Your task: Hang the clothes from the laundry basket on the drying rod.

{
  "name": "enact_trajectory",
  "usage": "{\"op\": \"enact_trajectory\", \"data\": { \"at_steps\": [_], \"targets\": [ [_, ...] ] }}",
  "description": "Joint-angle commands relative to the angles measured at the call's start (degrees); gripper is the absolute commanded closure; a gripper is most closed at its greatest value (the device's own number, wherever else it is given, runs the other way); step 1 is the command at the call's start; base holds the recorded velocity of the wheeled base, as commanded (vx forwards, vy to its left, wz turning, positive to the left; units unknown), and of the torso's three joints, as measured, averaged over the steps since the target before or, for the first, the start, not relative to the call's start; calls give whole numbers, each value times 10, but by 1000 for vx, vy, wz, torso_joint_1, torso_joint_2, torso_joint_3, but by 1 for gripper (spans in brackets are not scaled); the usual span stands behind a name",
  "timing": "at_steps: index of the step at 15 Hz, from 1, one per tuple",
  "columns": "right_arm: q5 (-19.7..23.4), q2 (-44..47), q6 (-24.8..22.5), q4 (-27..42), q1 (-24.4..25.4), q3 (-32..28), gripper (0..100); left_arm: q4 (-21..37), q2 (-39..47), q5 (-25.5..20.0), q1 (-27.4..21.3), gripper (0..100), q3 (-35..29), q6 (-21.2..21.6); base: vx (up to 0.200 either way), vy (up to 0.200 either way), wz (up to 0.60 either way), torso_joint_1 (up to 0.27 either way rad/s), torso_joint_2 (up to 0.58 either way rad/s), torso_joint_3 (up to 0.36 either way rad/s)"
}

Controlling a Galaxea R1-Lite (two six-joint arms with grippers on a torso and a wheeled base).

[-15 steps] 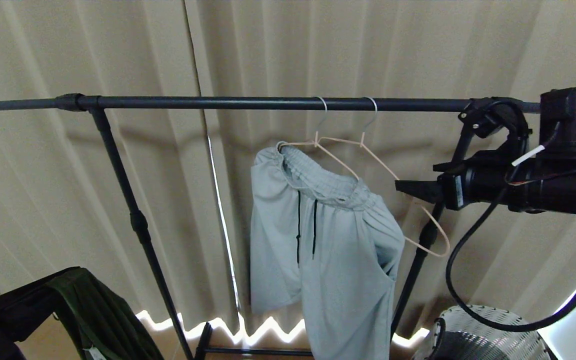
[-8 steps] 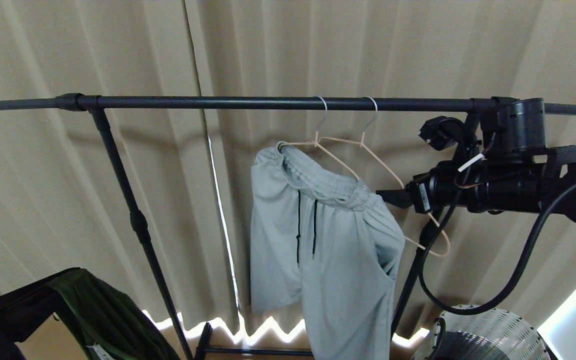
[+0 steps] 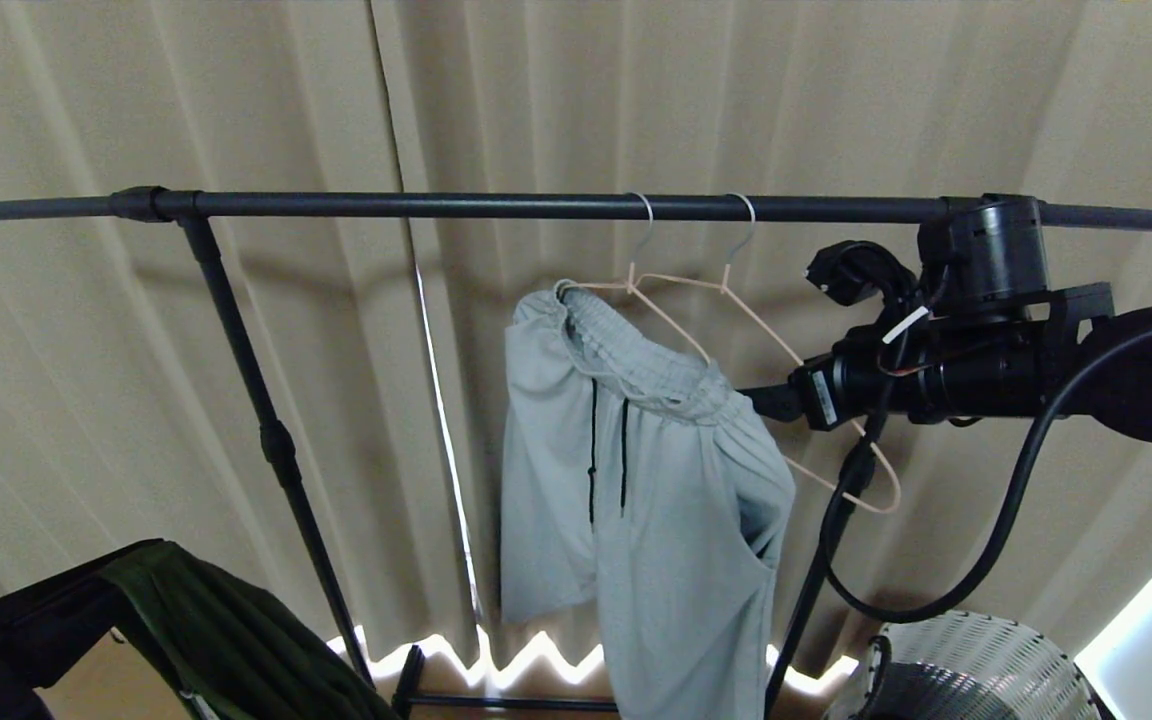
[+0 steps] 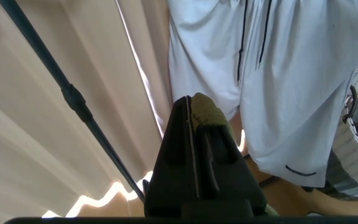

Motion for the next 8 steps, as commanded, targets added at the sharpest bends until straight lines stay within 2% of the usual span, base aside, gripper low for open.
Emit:
{"op": "enact_trajectory", "data": {
  "at_steps": [1,3,4,8],
  "targets": [
    [0,-1,0,0,1,3,0,0,1,0,0,100,1,0,0,0,0,0,0,0],
    [0,-2,0,0,1,3,0,0,1,0,0,100,1,0,0,0,0,0,0,0],
    [0,-3,0,0,1,4,100,0,1,0,0,100,1,0,0,0,0,0,0,0],
    [0,-7,0,0,1,4,100,0,0,0,0,100,1,0,0,0,0,0,0,0]
  ]
}}
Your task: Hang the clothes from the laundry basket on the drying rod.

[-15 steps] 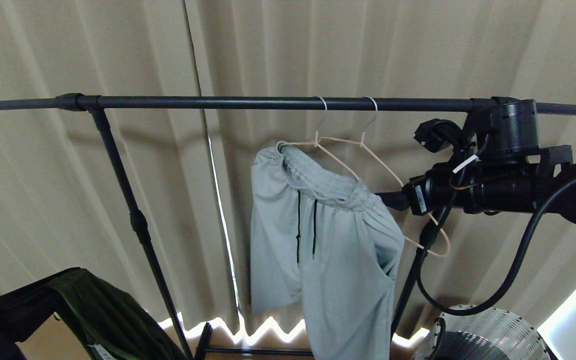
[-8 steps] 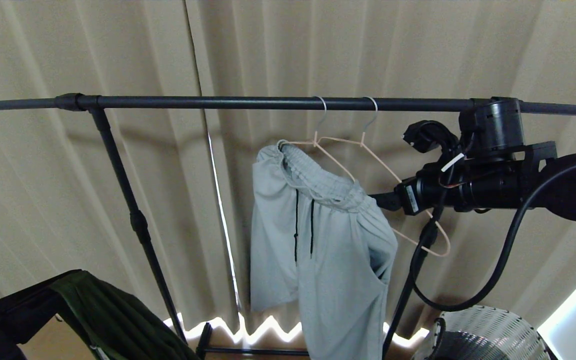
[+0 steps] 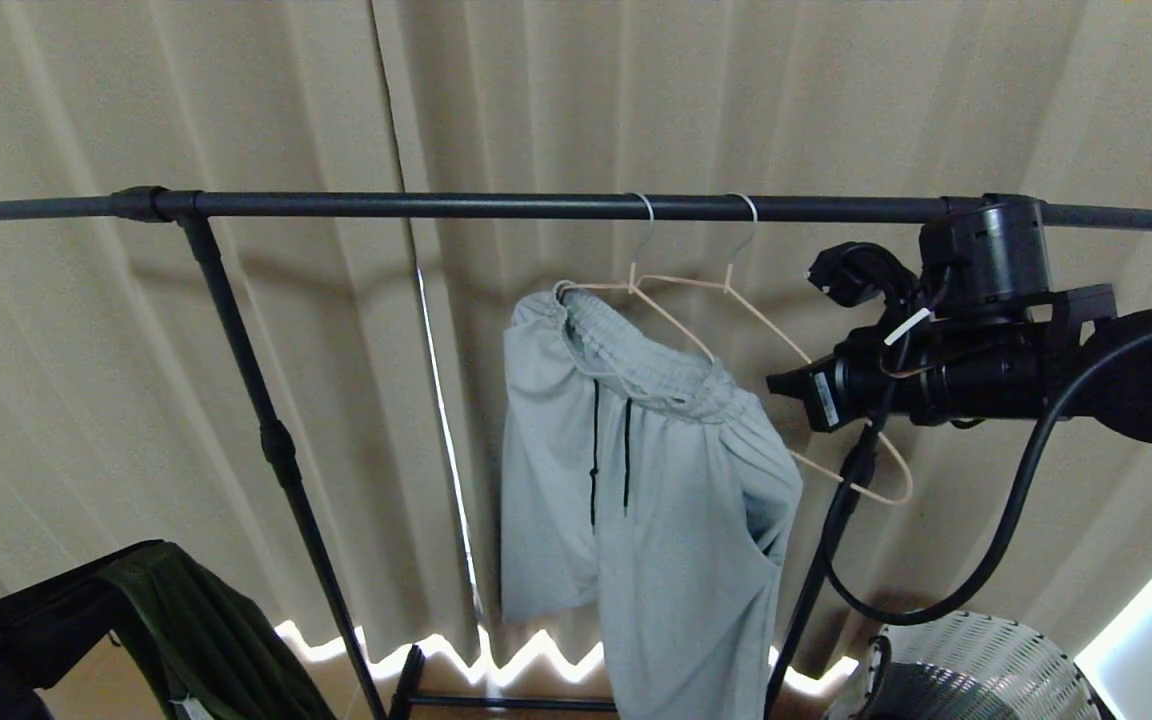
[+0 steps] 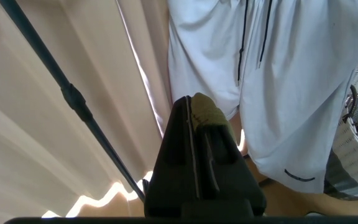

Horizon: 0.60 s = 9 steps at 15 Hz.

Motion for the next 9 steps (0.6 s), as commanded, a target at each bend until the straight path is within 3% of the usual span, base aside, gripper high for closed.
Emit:
{"op": "enact_trajectory", "data": {
  "at_steps": [1,6,9],
  "targets": [
    [0,-6,0,0,0,0,100,0,0,0,0,100,0,2,0,0,0,0,0,0],
    [1,-13,3,-3,-1,1,100,0,0,0,0,100,1,6,0,0,0,0,0,0],
    [2,-43,38,-9,-1,4,100,0,2,0,0,100,1,6,0,0,0,0,0,0]
  ]
}}
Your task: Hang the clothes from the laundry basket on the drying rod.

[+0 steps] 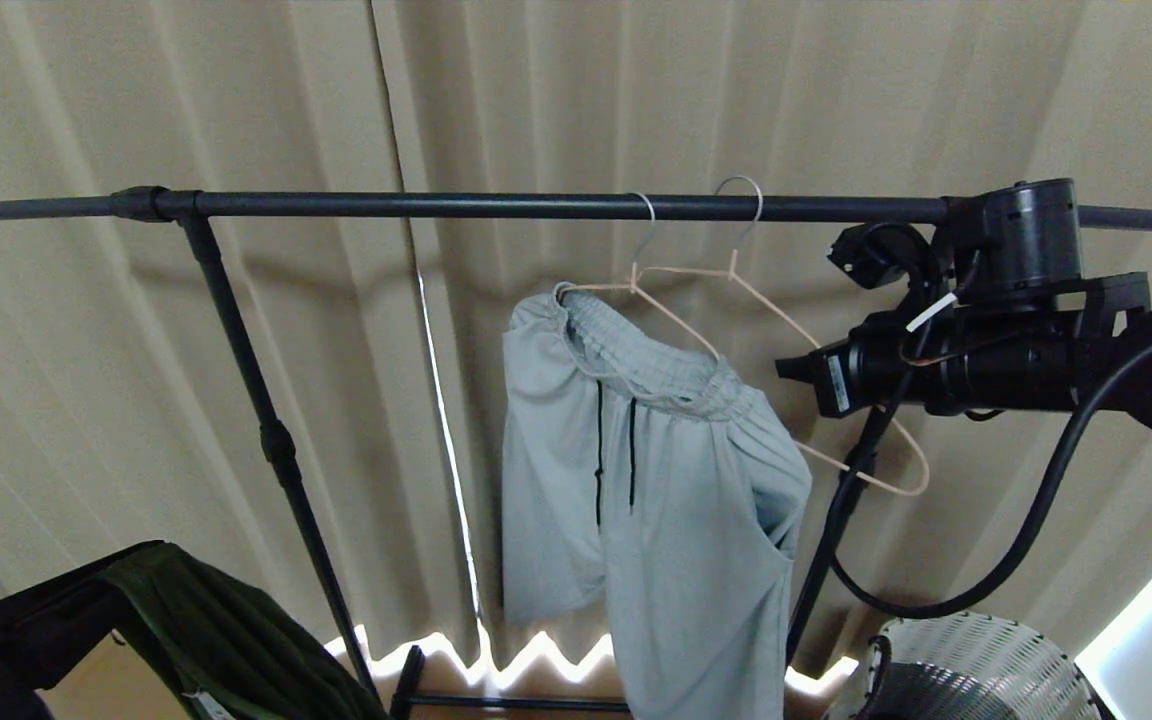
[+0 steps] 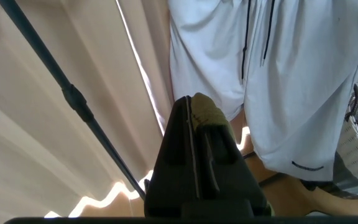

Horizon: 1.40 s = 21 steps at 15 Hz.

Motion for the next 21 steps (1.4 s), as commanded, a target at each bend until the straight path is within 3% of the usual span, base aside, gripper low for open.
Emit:
{"op": "enact_trajectory", "data": {
  "at_steps": [1,5,10,16,21],
  "targets": [
    [0,-28,8,-1,0,3,100,0,1,0,0,100,0,0,0,0,0,0,0,0],
    [-2,-69,9,-1,-1,25,100,0,1,0,0,100,-1,0,0,0,0,0,0,0],
    [-7,-169,8,-4,-38,127,100,1,1,1,1,100,0,1,0,0,0,0,0,0],
    [-7,-231,7,-3,-75,186,100,1,1,1,2,100,4,10,-200,0,0,2,2,6],
    [-7,-246,7,-4,-77,208,100,1,1,1,2,100,7,12,-200,0,0,0,1,0]
  ]
}}
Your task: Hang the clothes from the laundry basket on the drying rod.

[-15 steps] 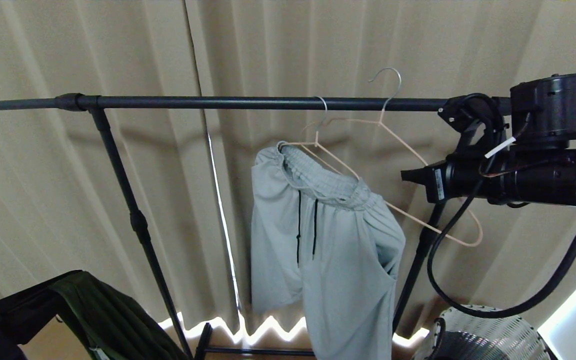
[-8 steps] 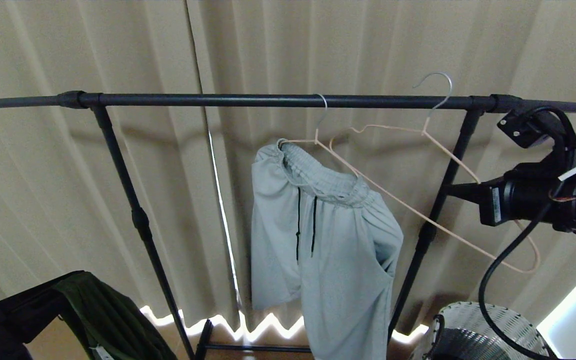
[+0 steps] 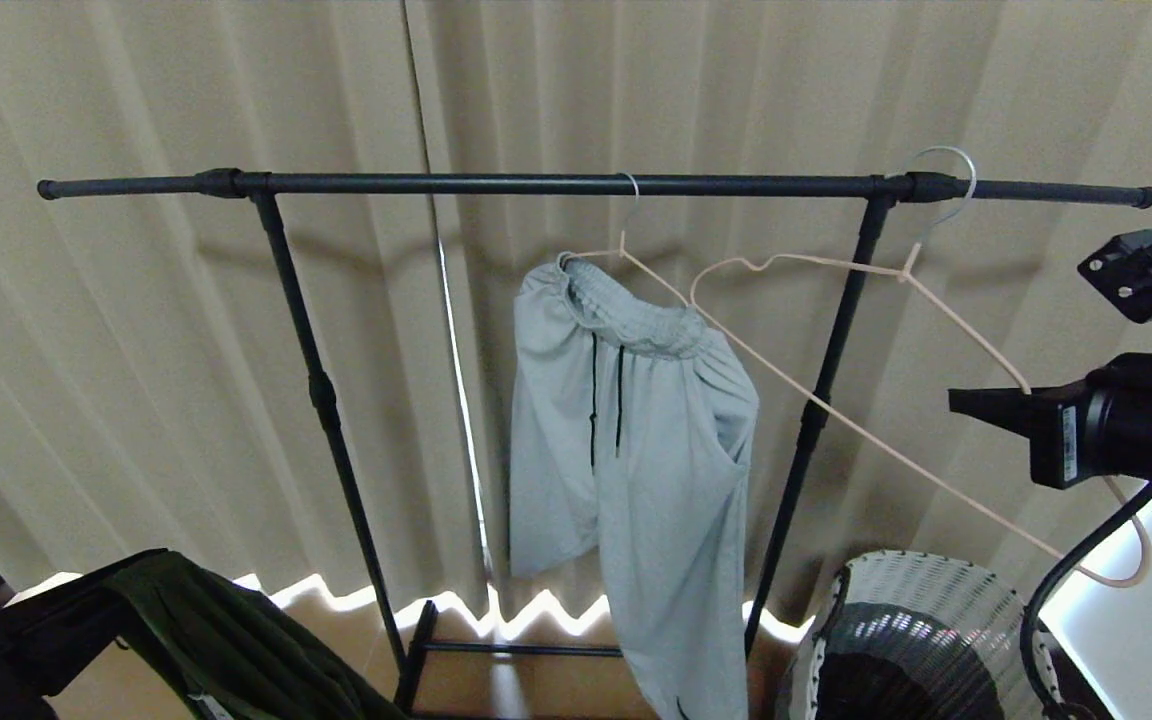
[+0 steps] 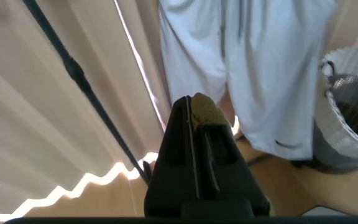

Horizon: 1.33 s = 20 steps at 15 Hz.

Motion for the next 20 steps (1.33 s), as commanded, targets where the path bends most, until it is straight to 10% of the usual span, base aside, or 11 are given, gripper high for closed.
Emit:
{"op": "enact_trajectory", "data": {
  "at_steps": [1,11,20],
  "targets": [
    [1,-13,1,0,0,5,100,0,0,0,0,100,1,-1,-200,0,0,-2,2,2],
    [26,-56,19,-146,93,134,100,1,34,4,-29,100,-14,48,-60,0,0,0,2,1],
    [65,-41,54,-146,221,176,100,5,336,194,-94,100,-258,7,0,0,0,0,0,0]
  ]
}}
